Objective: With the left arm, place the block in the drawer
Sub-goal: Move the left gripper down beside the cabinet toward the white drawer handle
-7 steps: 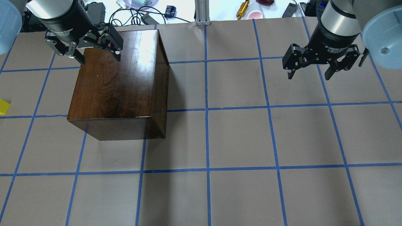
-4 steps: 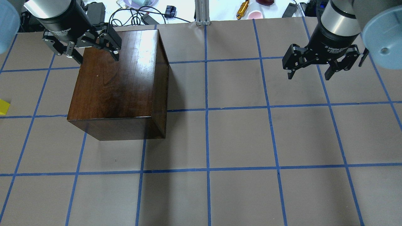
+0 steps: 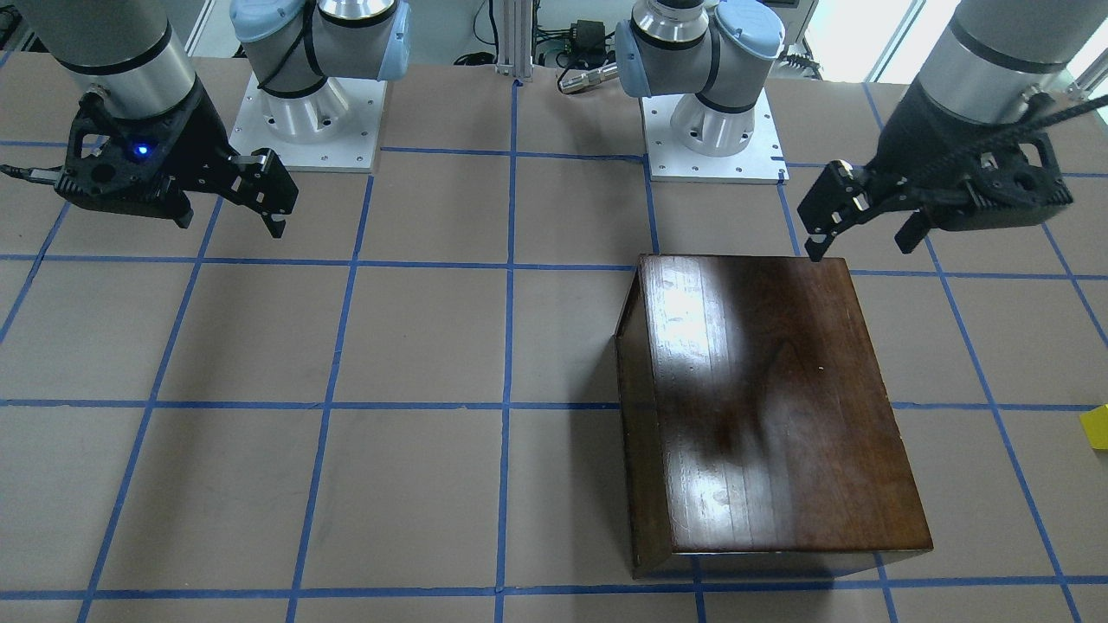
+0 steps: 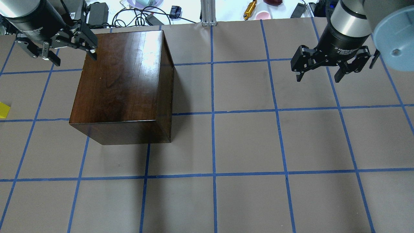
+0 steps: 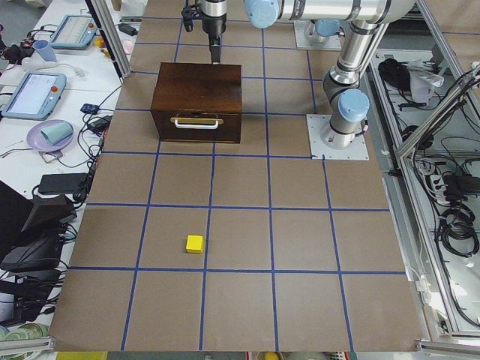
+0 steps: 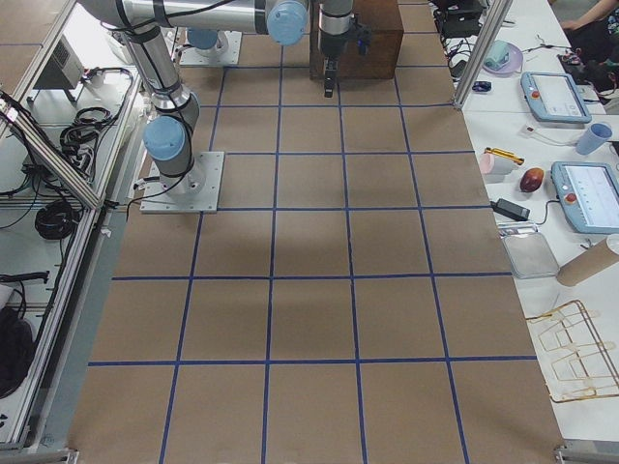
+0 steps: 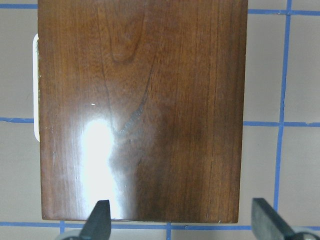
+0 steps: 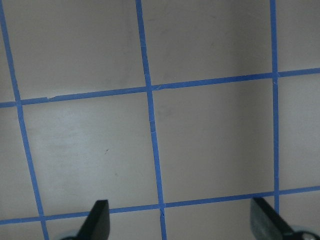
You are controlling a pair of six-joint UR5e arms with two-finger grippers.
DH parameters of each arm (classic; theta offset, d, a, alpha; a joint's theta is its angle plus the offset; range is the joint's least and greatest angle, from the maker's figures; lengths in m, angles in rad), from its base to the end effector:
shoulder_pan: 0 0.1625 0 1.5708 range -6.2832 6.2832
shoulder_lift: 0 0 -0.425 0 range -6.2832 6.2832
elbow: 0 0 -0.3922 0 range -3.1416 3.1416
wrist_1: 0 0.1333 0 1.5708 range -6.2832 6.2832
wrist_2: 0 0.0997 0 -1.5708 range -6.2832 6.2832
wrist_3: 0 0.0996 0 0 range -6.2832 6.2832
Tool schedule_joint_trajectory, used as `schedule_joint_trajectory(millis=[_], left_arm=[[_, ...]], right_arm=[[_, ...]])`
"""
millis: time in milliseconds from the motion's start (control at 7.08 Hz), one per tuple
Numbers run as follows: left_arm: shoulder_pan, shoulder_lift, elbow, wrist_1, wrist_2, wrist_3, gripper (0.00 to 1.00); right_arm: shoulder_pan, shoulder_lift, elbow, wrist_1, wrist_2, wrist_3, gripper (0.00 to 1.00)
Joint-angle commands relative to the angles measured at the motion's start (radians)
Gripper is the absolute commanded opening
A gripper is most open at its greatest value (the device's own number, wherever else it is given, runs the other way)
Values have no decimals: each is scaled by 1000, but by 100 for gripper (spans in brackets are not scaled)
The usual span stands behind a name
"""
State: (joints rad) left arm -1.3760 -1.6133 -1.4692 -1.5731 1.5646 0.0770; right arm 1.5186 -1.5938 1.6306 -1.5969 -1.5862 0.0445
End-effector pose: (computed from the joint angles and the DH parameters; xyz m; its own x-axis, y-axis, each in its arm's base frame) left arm -0.0317 -0.5310 0.5165 -0.9931 -0.1173 0.0018 -0.1172 0.9915 -0.0571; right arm 0.1065 -0.4870 0.4723 -0.9952 0.0964 0.0159 0.0965 0.9953 0.0100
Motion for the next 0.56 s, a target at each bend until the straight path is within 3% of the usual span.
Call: schedule_joint_trajectory(millis=[0,141,424], left_arm=[[134,-35,-3,16,-5,209,100],[187,-57,-10,42,-8,325,100],[265,-111,-13,82,-108,409,100]], right_arm=[[0,0,0,0,-1,0,100],[0,0,0,0,0,0,100],[0,0,0,0,-2,0,100]])
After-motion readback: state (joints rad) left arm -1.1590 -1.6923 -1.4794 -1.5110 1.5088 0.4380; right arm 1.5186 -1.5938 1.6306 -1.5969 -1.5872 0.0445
